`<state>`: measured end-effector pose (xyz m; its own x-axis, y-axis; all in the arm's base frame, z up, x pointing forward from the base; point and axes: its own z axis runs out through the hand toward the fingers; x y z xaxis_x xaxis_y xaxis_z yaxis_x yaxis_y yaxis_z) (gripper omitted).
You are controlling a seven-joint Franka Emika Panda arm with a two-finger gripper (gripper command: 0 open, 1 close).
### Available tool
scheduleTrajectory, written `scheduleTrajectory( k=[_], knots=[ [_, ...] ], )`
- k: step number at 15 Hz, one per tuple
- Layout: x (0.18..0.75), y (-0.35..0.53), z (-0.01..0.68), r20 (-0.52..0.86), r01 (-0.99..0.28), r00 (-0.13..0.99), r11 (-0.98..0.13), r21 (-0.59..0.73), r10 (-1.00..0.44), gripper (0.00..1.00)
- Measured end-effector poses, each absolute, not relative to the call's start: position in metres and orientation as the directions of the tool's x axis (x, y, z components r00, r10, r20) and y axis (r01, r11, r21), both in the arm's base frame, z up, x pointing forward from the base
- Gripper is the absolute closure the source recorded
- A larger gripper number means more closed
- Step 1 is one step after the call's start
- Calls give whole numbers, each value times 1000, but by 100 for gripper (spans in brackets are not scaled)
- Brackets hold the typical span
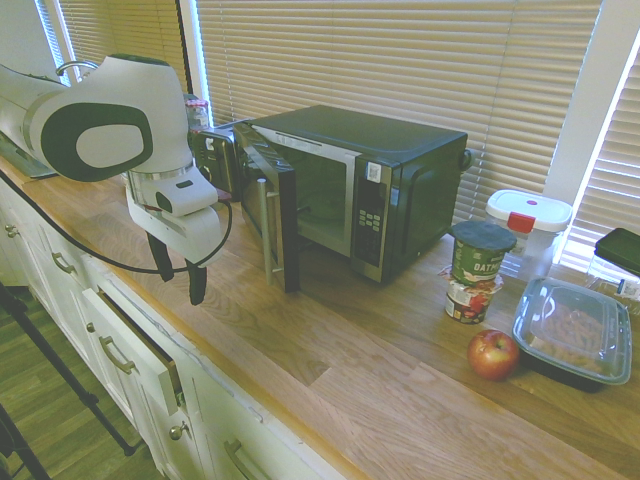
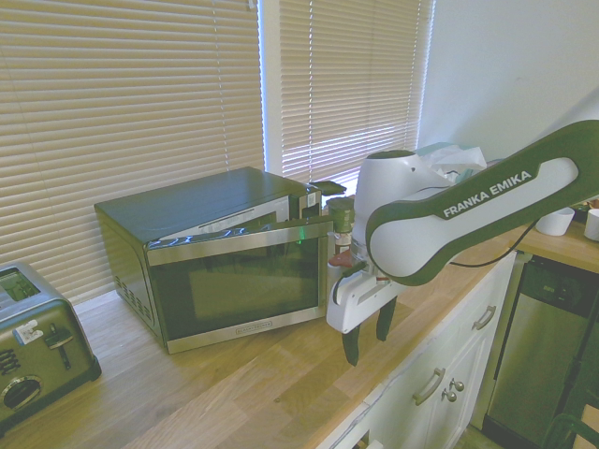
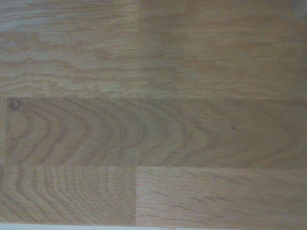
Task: Close the microwave
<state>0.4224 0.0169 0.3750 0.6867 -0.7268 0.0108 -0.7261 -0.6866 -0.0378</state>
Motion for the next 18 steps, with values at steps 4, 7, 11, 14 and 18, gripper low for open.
scheduleTrajectory(
  k=[4, 7, 11, 14, 18],
  knots=[
    [423, 16, 375, 21, -726, 687, -687, -31, -727, 0],
    [425, 26, 378, 40, -716, 696, -697, -34, -717, 0],
    [435, 59, 402, 87, -703, 704, -709, -48, -704, 0],
    [444, 72, 419, 112, -702, 702, -710, -52, -703, 0],
    [457, 84, 438, 121, -704, 700, -709, -48, -704, 0]
  ],
)
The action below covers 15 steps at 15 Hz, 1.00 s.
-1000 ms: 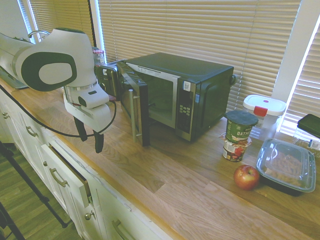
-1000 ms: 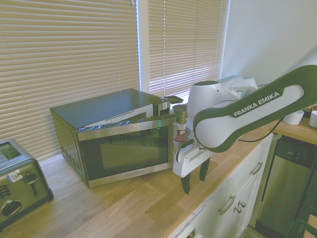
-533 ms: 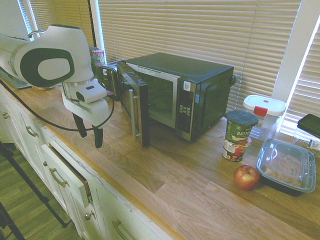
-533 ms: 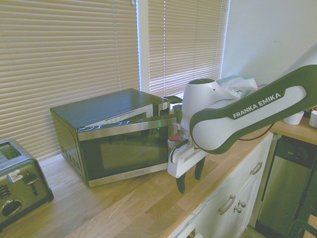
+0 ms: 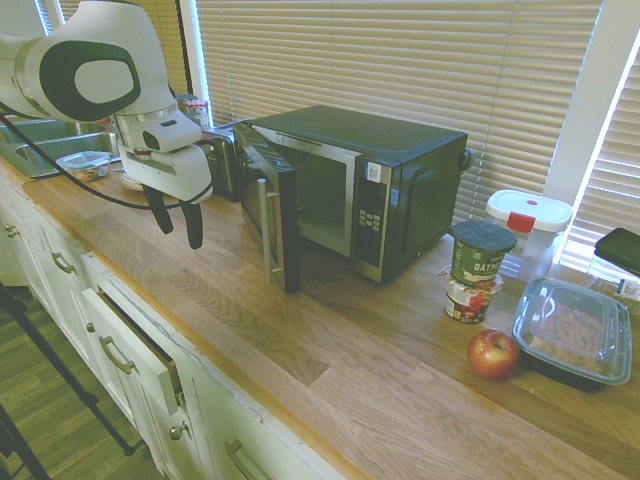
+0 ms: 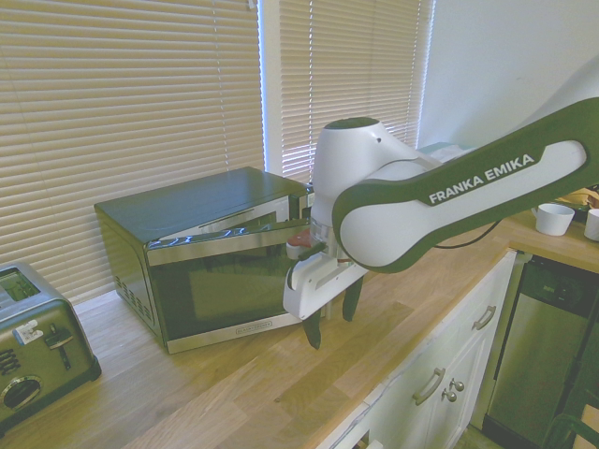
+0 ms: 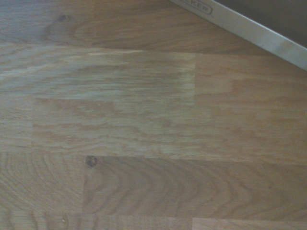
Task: Close the microwave
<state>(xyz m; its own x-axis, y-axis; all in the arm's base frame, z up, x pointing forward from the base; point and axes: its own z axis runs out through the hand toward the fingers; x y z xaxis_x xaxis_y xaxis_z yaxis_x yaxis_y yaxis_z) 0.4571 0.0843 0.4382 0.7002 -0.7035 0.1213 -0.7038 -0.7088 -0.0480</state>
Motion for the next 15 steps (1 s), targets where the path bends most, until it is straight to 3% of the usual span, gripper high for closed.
scheduleTrajectory(
  k=[15],
  knots=[
    [566, 71, 478, 128, -788, 604, -614, -58, -787, 0]
  ],
)
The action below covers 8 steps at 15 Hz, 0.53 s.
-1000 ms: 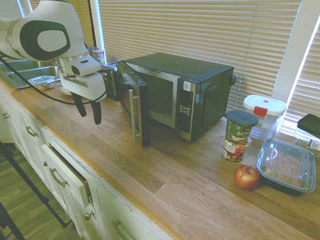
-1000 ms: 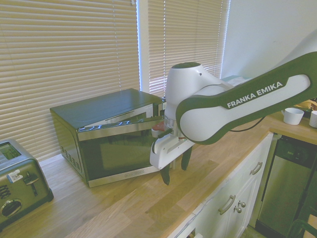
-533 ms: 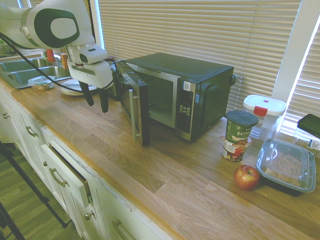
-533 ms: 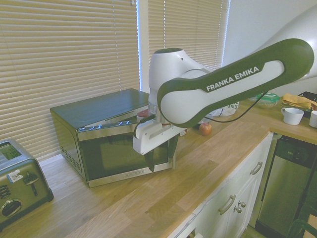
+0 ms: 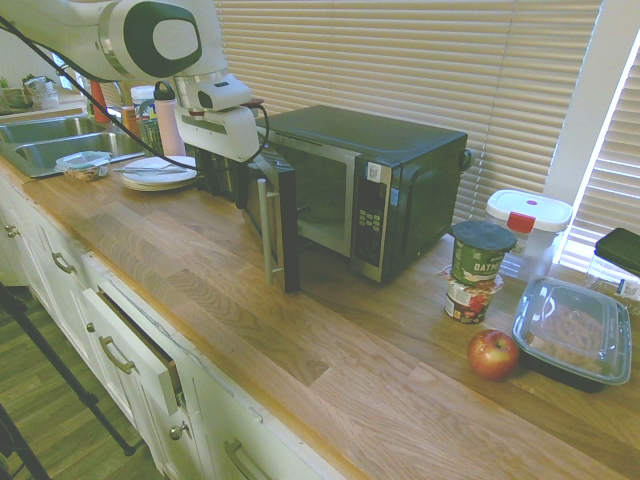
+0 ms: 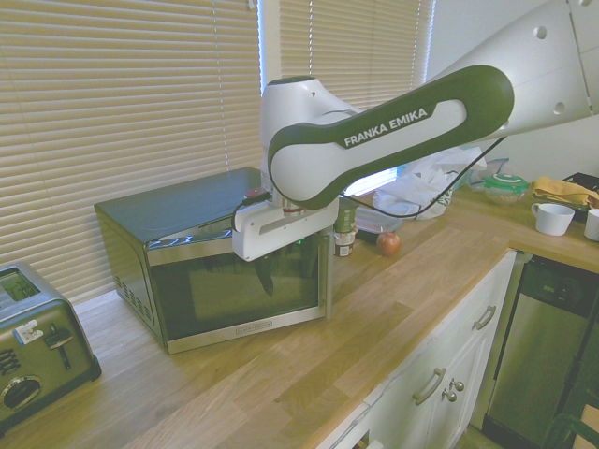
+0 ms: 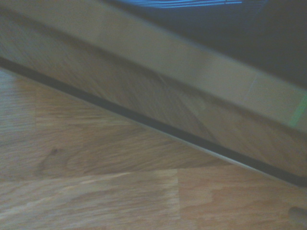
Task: Close the microwave
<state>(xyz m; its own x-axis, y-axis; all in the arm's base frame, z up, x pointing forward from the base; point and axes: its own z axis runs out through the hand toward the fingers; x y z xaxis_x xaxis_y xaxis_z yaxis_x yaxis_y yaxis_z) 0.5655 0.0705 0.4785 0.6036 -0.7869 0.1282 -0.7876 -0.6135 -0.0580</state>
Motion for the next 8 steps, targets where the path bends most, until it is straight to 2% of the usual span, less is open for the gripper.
scheduleTrajectory(
  k=[8],
  knots=[
    [609, 44, 475, 116, -821, 560, -568, -56, -820, 0]
  ],
)
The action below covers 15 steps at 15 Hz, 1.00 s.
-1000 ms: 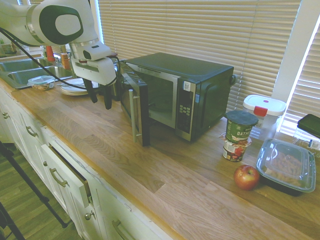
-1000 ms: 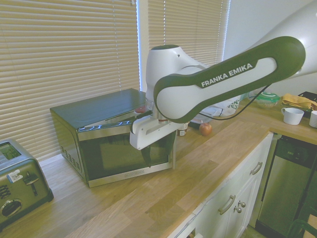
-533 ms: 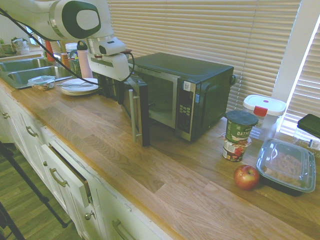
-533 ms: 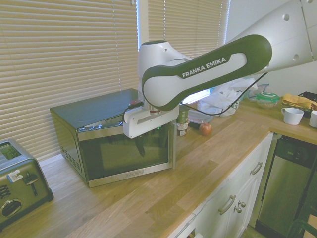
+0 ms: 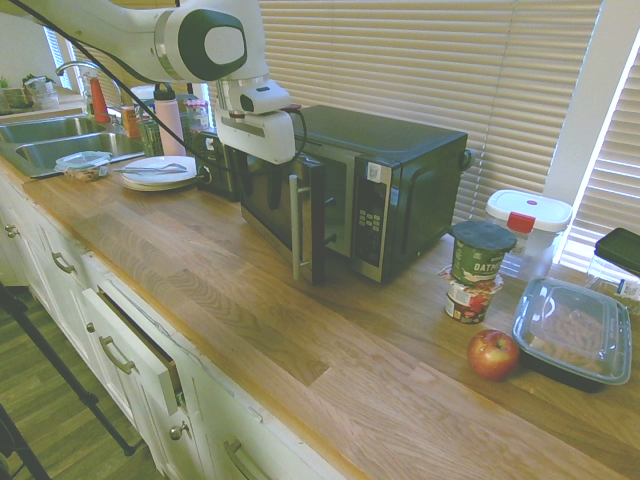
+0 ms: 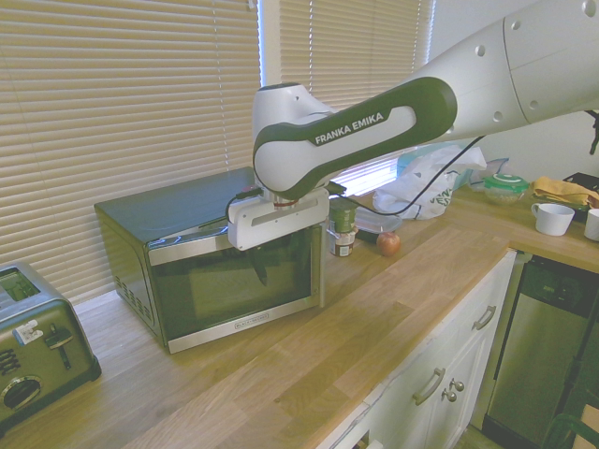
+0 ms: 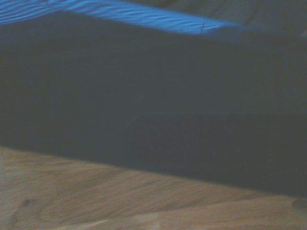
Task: Close the microwave
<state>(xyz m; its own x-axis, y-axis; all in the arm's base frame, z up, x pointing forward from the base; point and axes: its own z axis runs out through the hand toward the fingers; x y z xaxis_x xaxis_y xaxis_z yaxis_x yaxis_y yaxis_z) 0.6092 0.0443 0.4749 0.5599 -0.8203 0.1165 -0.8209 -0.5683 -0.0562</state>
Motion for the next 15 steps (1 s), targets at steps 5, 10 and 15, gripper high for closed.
scheduleTrajectory(
  k=[5, 10, 15],
  knots=[
    [640, 27, 478, 117, -840, 531, -539, -53, -839, 0],
    [663, 35, 482, 121, -835, 538, -547, -59, -834, 0],
    [677, 39, 494, 123, -832, 542, -551, -60, -831, 0]
  ],
)
